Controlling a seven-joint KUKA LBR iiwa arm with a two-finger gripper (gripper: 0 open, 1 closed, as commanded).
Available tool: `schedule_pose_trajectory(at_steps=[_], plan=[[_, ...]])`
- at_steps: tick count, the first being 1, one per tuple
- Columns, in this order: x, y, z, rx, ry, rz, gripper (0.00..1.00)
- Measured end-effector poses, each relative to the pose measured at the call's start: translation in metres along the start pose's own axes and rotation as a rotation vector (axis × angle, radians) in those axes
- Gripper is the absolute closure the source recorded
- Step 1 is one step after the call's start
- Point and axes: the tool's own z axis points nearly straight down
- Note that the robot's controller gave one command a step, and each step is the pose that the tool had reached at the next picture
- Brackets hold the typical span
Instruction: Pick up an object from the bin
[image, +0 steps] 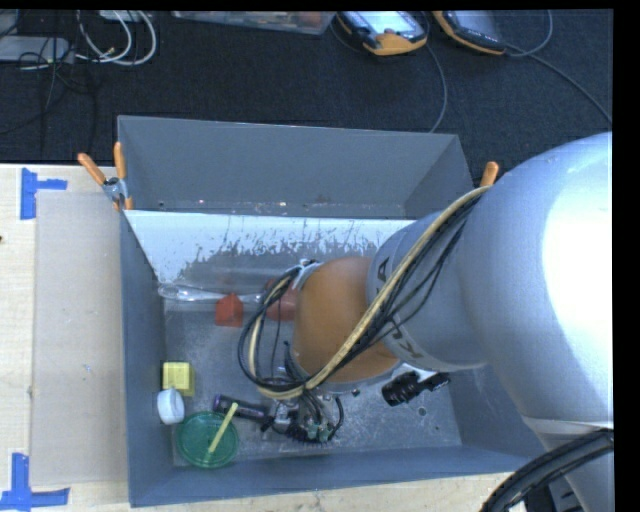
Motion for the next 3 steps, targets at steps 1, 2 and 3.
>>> schedule_pose_trajectory(at_steps=[1, 2, 3], plan=[[0.0, 0.0, 0.0, 0.0, 0.0, 0.0, 1.0], [0.0002, -0.0002, -0.0012, 0.0, 0.0, 0.001, 1.0], [0.0014, -0.0009, -0.0079, 0.002, 0.004, 0.002, 1.0]])
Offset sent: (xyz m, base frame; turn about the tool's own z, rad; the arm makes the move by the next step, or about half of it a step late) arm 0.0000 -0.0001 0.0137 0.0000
